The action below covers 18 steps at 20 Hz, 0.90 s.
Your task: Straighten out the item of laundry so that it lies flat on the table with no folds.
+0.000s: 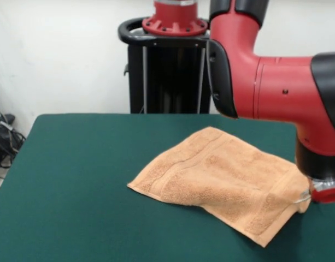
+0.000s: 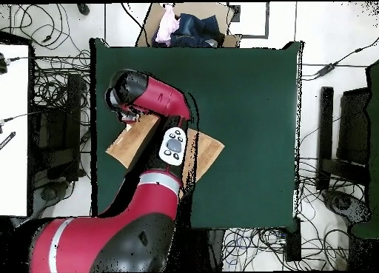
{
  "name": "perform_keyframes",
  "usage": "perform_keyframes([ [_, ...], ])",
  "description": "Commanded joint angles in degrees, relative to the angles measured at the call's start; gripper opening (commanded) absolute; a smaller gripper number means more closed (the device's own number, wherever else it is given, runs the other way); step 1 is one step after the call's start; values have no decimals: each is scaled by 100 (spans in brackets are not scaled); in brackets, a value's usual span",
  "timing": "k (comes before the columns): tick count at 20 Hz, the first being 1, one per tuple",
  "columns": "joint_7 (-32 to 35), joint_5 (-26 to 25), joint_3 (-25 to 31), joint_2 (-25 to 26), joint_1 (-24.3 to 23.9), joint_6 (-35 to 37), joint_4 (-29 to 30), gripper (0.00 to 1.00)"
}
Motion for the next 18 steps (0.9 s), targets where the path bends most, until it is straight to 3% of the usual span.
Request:
perform_keyframes([
  [1,1568,486,215,-397,322,-1263,1549,0],
  [8,812,587,529,-598,182,-1800,2181,0],
  [9,683,544,561,-633,148,-1898,2262,100],
  [18,-245,511,1211,-966,-396,-2639,3101,100],
])
